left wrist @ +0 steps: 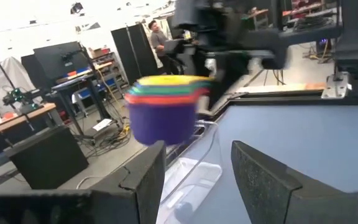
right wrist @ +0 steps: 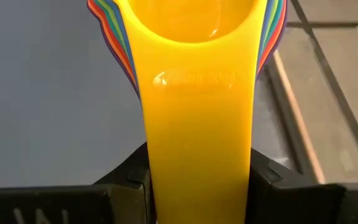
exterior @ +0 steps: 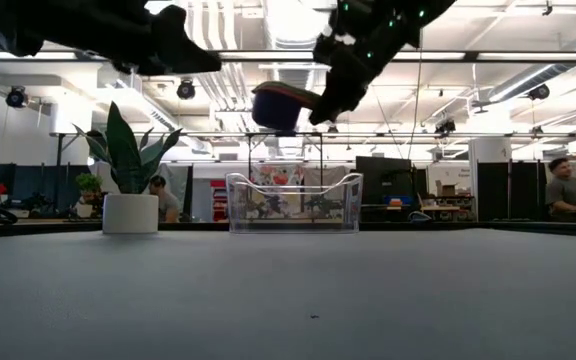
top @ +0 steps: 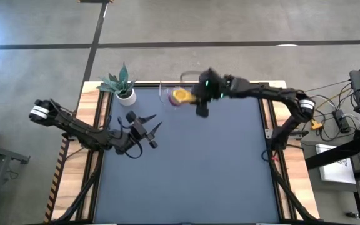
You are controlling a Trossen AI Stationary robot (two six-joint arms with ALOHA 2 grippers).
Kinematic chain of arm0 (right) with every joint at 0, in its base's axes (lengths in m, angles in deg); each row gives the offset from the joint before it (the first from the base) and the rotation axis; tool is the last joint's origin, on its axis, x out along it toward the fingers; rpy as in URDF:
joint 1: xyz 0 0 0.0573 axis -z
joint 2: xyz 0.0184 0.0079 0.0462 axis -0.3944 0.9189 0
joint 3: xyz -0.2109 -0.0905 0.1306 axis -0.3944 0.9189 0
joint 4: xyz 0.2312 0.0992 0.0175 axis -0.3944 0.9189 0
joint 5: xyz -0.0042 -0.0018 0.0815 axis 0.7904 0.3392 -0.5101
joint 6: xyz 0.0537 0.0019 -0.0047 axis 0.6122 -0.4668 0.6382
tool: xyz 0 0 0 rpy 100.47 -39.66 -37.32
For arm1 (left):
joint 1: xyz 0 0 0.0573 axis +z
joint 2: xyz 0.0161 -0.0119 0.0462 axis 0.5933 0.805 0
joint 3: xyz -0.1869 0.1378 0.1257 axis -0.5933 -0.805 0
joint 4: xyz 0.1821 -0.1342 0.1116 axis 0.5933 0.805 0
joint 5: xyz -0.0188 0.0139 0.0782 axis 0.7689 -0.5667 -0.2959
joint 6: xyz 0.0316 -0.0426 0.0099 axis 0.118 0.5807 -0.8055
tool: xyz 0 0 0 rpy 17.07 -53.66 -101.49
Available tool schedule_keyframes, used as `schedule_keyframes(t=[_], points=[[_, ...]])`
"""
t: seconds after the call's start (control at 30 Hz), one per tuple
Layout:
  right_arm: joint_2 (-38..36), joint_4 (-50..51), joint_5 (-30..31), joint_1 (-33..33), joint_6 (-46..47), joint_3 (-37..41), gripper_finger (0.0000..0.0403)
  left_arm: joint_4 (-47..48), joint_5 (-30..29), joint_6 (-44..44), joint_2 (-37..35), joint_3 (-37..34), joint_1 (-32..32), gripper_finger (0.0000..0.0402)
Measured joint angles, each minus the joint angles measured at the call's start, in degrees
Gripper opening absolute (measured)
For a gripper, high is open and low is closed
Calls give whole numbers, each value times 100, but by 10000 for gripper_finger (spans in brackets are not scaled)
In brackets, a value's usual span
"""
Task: Nest measuring cups in basket
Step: Put the nested measuring cups into the transparent bin
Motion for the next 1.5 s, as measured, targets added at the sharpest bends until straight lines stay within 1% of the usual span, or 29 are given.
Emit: schedule_keyframes(t=[0.07,0.13,0.27,0.4,0.6,1.0,1.13,1.3,1.5], points=[[129,-6,-516,420,-205,-221,127,-48,7,36,-58,-68,15,167],[338,-14,-818,792,-364,-444,127,-85,4,26,-78,-112,34,167],[945,177,-967,1272,-730,-903,127,-131,28,5,-91,-180,85,167],[1519,377,-1191,1478,-1061,-1188,127,-137,59,-93,-123,-237,120,167],[2192,435,-1199,1542,-1213,-1487,127,-136,174,-169,-232,-266,157,167],[3105,498,-1173,1546,-1350,-2016,127,-121,185,-126,-360,-421,155,167],[3199,508,-1148,1540,-1404,-2048,128,-123,228,-102,-360,-421,155,167],[3207,541,-1167,1537,-1343,-2071,154,-137,233,-102,-360,-421,155,167],[3099,607,-1178,1523,-1228,-2073,176,-136,269,-99,-360,-421,155,167]])
